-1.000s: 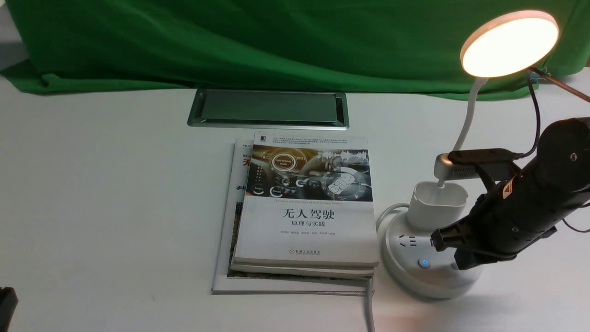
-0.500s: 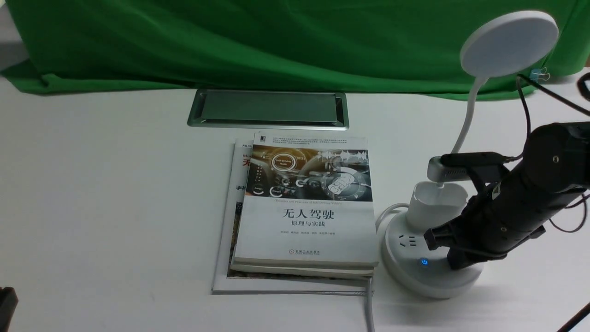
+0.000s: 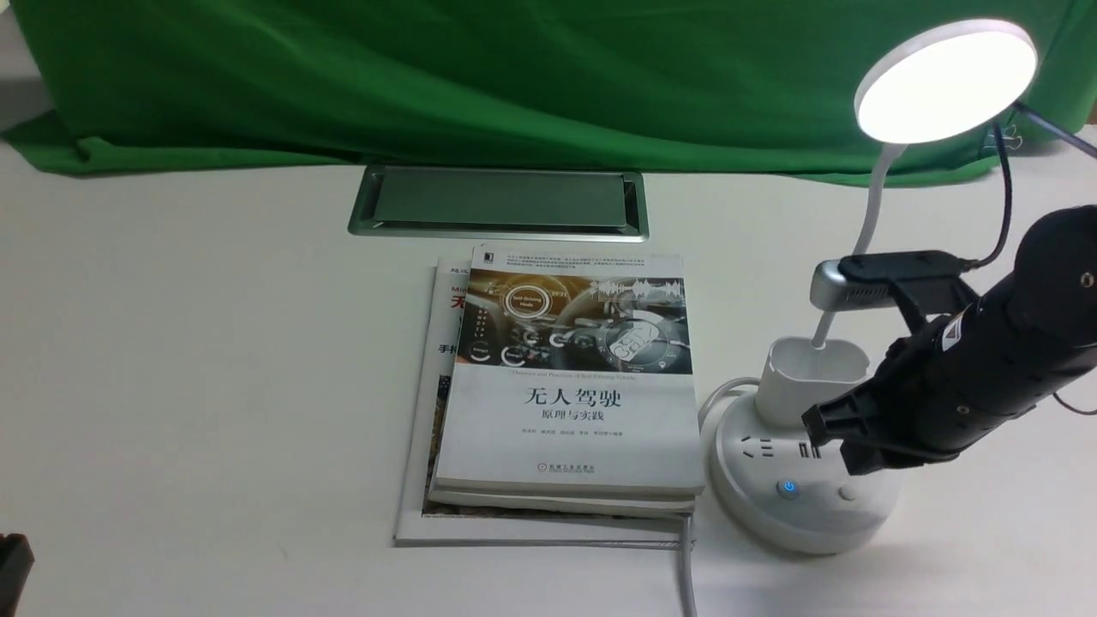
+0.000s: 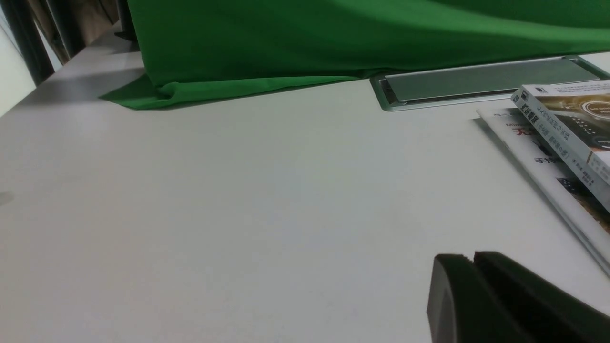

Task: Turn off the desk lamp on the white desktop by hand.
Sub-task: 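Press the power button on the lamp base to turn the lamp off with the right gripper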

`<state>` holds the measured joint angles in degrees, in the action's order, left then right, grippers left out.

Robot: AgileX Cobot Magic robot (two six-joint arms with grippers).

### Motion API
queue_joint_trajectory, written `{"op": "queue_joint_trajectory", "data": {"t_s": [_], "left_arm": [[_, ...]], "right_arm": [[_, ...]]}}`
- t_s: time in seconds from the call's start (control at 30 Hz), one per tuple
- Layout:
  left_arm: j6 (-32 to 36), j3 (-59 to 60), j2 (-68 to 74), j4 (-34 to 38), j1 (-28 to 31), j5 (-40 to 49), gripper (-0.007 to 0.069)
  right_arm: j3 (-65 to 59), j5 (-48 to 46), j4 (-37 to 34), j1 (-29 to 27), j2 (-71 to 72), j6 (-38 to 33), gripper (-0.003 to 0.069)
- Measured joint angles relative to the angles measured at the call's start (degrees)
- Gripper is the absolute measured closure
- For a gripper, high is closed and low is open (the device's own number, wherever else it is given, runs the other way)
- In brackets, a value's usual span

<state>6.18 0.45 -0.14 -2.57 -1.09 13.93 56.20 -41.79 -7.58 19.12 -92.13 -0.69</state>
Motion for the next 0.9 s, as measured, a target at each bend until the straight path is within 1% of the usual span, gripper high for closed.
{"op": "queue_joint_trajectory", "data": {"t_s": [0.27, 0.47, 0.9], "left_arm": [[0.00, 0.00, 0.00, 0.00, 0.00, 0.00, 0.0605], [0.00, 0.00, 0.00, 0.00, 0.00, 0.00, 0.0605], [-0.12, 0.00, 0.00, 0.00, 0.00, 0.00, 0.0605]], "right_arm": [[0.08, -0.21, 0.06, 0.00, -5.14, -0.18, 0.0610], [0.53, -0.08, -0.01, 0.00, -5.46, -0.45, 0.0610], [0.26, -0.19, 0.04, 0.00, 0.82, -0.45, 0.0610]]}}
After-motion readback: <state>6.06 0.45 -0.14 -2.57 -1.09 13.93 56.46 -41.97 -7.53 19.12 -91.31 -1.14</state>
